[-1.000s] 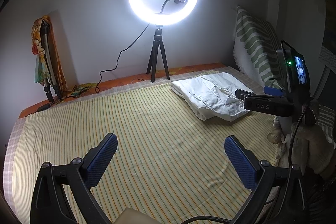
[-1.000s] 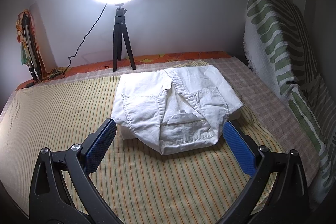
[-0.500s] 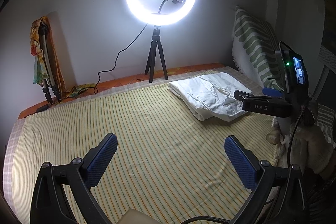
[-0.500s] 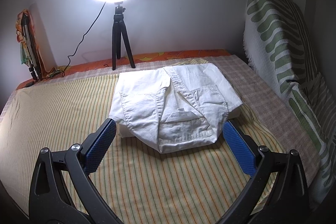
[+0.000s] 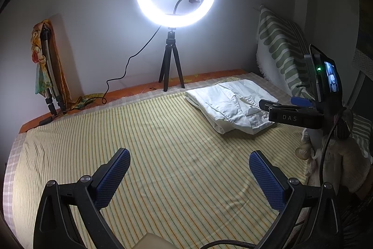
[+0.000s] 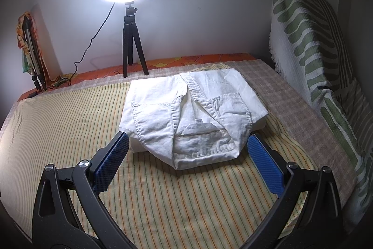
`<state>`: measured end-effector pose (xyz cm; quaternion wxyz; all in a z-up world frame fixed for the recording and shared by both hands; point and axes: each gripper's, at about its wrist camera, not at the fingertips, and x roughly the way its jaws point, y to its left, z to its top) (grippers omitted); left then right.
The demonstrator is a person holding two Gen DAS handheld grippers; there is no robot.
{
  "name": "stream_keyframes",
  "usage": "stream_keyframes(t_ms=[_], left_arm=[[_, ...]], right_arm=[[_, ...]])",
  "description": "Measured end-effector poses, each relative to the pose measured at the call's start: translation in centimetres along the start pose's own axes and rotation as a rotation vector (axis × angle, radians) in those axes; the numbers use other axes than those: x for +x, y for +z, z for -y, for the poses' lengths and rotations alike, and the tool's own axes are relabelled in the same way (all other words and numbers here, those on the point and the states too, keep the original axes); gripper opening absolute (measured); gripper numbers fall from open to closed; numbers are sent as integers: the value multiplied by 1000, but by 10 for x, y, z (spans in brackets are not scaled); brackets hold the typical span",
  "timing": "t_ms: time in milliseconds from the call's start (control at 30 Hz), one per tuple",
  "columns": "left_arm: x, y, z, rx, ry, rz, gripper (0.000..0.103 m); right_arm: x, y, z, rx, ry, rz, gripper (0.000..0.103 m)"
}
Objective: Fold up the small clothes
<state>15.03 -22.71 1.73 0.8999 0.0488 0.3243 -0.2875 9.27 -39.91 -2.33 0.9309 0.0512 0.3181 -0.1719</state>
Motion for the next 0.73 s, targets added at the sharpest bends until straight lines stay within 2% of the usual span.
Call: stream_keyframes(t_ms=[733], left_arm=[[4, -1, 4, 8, -7, 8, 103]], right_arm=[[3, -1, 5, 4, 1, -7, 103]])
